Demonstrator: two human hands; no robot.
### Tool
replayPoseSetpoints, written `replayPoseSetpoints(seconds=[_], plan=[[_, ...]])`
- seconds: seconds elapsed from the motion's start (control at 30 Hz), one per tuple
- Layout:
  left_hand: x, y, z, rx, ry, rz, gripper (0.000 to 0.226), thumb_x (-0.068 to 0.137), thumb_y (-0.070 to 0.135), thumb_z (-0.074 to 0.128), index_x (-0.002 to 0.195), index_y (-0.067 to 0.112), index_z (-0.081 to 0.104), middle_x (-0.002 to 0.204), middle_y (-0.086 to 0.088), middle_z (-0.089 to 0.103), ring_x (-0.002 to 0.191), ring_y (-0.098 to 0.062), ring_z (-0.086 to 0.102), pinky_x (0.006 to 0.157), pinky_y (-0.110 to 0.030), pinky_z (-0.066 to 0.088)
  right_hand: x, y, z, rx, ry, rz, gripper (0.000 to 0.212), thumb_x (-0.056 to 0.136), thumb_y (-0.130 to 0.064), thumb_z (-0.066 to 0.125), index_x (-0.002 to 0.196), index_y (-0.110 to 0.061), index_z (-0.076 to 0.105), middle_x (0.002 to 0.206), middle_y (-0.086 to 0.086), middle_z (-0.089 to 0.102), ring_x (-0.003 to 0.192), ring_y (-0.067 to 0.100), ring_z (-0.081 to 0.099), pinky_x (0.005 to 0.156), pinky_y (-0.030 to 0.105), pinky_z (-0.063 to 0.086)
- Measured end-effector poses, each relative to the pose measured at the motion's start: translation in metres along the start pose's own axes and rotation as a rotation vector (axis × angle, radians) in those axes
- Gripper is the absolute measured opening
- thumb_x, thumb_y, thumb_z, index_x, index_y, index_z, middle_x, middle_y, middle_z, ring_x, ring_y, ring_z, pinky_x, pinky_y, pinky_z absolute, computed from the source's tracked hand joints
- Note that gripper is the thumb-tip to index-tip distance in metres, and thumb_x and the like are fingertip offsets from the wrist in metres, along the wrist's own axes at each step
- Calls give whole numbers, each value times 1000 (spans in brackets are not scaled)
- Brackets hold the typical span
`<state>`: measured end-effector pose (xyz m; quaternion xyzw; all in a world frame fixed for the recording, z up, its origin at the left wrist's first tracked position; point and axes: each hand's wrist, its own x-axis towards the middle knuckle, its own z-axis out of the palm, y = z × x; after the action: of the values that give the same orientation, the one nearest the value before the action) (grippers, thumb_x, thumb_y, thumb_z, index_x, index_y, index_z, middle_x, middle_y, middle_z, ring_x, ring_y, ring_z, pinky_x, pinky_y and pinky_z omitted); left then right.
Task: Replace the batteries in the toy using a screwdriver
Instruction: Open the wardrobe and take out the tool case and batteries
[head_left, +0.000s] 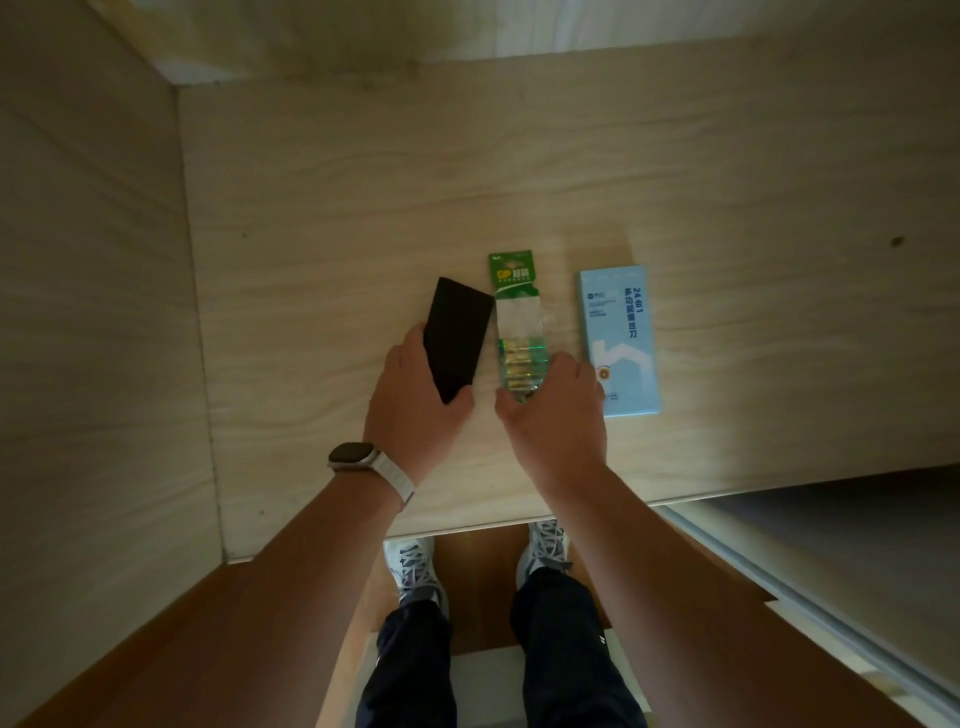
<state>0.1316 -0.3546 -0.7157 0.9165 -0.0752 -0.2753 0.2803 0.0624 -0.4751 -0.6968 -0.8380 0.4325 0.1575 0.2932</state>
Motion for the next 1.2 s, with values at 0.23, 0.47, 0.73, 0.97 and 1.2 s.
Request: replayPoseSetpoints(seconds=[0.23,0.47,0.73,0.97,1.2], plan=[[-4,1,-1,-166,24,-34,47,90,20,70,130,10,47,95,7,54,71,-7,57,56,-19,47,3,-6,5,-18,30,66,55,77,-38,69,118,-8,46,120,11,51,114,33,48,90,43,45],[-5,-2,-3,-447,44,-91,40,90,13,71,119,18,45,100,11,59,82,-2,63,60,-14,54,9,-6,5,118,-2,53,54,74,-24,74,117,-10,45,115,7,43,94,22,44,73,28,34],[-5,-3,-9,-680,10,-144,40,89,3,69,114,20,44,100,8,61,74,2,67,61,-18,58,12,8,0,333,-86,-54,25,83,-19,69,98,-21,50,80,-7,56,65,5,54,45,14,34],[-5,0,-14,-853,2,-162,40,90,-2,68,112,21,43,105,0,62,80,-7,71,61,-22,59,10,17,-11,408,-180,-86,26,84,-15,70,93,-26,48,78,-4,57,67,12,54,51,13,38],[-11,6,-18,-960,7,-163,32,93,4,65,105,27,46,106,-3,64,84,-12,72,71,-34,62,-12,4,-30,606,-171,-119,25,81,-14,73,96,-23,55,89,3,69,80,20,68,73,44,58]])
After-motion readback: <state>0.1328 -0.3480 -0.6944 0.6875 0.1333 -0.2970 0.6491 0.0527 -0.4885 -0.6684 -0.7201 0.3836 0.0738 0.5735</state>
